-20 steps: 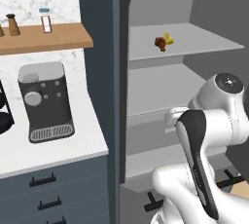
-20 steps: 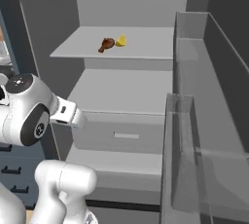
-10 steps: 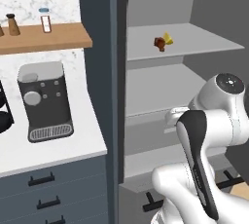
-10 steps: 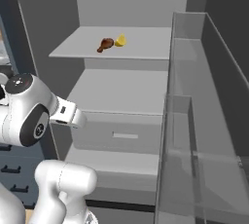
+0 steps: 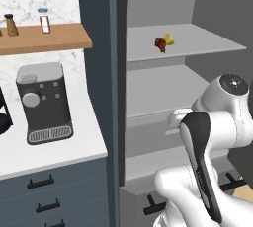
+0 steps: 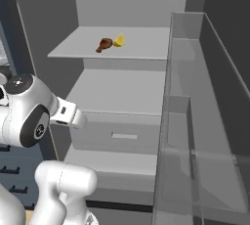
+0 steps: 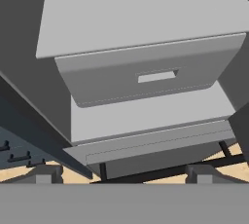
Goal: Place one lemon wedge and one chicken drumstick in each tupperware on the nearby counter, to pack two identical lunches.
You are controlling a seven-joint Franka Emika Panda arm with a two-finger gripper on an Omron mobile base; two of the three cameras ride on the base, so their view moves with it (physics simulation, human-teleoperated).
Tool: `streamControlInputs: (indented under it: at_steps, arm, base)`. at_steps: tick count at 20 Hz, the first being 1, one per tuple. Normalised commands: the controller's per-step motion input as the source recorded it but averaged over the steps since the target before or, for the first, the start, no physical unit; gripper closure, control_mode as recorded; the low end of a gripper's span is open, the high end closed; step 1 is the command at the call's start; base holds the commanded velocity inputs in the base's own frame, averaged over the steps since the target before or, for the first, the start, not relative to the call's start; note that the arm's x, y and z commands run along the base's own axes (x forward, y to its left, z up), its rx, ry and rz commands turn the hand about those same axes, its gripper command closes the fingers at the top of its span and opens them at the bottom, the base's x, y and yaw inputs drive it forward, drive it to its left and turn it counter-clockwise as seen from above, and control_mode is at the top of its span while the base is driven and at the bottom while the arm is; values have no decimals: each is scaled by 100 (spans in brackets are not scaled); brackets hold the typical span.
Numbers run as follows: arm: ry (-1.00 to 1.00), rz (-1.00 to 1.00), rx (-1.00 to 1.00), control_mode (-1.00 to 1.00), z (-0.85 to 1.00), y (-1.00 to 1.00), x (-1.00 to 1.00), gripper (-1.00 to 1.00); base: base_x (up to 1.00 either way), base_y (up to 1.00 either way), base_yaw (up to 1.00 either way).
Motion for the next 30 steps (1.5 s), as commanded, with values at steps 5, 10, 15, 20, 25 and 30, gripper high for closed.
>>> streamControlInputs:
  at_steps: [5, 10, 15, 20, 25, 30]
  arm:
    - [0, 0, 0, 100, 0, 0, 0, -100]
    - [0, 0, 0, 100, 0, 0, 0, -100]
    - [0, 0, 0, -100, 1, 0, 0, -100]
    - [-23, 0, 2, -100, 66, -7, 0, -100]
    - [-28, 0, -2, -100, 90, 0, 22, -100]
    - [-22, 0, -1, -100, 74, 0, 46, -100]
  base:
    - [0, 0, 0]
    - [0, 0, 0]
    - [0, 0, 0]
    - [0, 0, 0]
    - [0, 0, 0]
    - [0, 0, 0]
